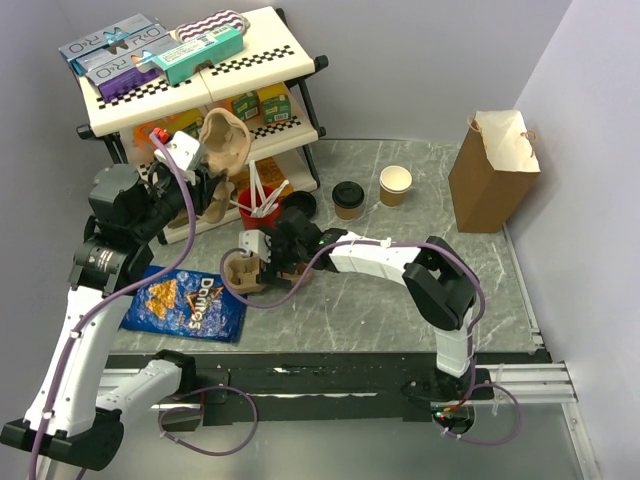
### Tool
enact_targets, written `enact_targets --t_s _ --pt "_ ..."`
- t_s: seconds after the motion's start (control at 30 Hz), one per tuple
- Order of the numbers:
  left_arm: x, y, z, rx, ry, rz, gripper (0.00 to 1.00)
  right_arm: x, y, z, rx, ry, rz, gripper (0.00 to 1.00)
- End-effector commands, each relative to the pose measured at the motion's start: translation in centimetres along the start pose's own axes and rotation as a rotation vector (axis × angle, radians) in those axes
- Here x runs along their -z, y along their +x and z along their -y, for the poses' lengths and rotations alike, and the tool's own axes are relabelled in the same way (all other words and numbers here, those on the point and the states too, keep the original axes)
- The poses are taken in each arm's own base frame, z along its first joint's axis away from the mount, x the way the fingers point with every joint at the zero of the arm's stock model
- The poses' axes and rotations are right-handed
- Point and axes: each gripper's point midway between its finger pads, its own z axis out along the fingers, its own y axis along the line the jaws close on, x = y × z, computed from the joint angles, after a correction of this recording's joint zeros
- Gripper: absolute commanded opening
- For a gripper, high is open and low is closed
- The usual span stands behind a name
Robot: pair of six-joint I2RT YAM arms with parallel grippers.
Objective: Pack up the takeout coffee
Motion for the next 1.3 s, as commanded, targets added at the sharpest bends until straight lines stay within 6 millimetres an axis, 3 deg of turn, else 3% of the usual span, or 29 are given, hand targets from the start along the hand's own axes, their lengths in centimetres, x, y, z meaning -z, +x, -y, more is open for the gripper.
enact_targets --t_s 0.0,0.3,0.4,0.53,0.6,0.73,0.83,0.93,1.07,1.1,1.17,1.2,1.27 --pt "-0.1 -1.3 0.2 0.015 0.017 0.049 0.01 0.3 -2.5 0.8 -0.133 0.049 0.043 1.0" --pt "0.0 -1.9 0.5 0.008 0.038 0.06 0.01 -1.1 -4.8 0.0 -0.224 0.037 0.059 1.0" --pt "-0.2 -1.9 0.8 0.003 0.059 0.068 0.01 0.0 -4.9 -1.1 -0.204 -0.009 0.069 1.0" --pt "-0.2 -1.8 1.8 -0.014 0.111 0.083 0.01 3.8 -4.9 -2.0 -0.194 -0.092 0.115 1.0" --pt "-0.2 -1.6 2.5 -0.024 0.153 0.086 0.01 5.1 -3.6 -2.9 -0.227 -0.126 0.09 1.0" --pt "-0.1 -2.1 3.1 -0.04 0.19 0.108 0.01 9.3 -2.2 -2.2 -0.348 -0.102 0.081 1.0" --pt "-0.8 -2.7 3.0 -0.041 0.199 0.126 0.01 11.2 1.5 -1.0 -0.453 -0.031 -0.009 0.98" --pt "-1.2 -4.1 2.9 -0.032 0.205 0.158 0.01 12.2 5.1 -0.3 -0.363 0.026 -0.124 0.92" --pt "-1.5 -4.9 2.7 -0.041 0.205 0.171 0.01 11.8 8.9 -1.4 -0.222 0.002 -0.209 0.82" --pt "-1.6 -4.8 2.6 -0.039 0.202 0.162 0.01 11.2 9.9 -1.7 -0.215 -0.016 -0.237 0.75" --pt "-1.4 -5.5 2.4 -0.051 0.191 0.17 0.01 10.7 10.3 -1.4 -0.188 -0.03 -0.259 0.67" --pt "-1.4 -5.4 2.3 -0.053 0.189 0.163 0.01 10.0 11.2 -1.4 -0.192 -0.041 -0.286 0.58" --pt "-1.4 -5.6 2.1 -0.065 0.183 0.163 0.01 9.4 10.8 -0.5 -0.187 -0.04 -0.281 0.44"
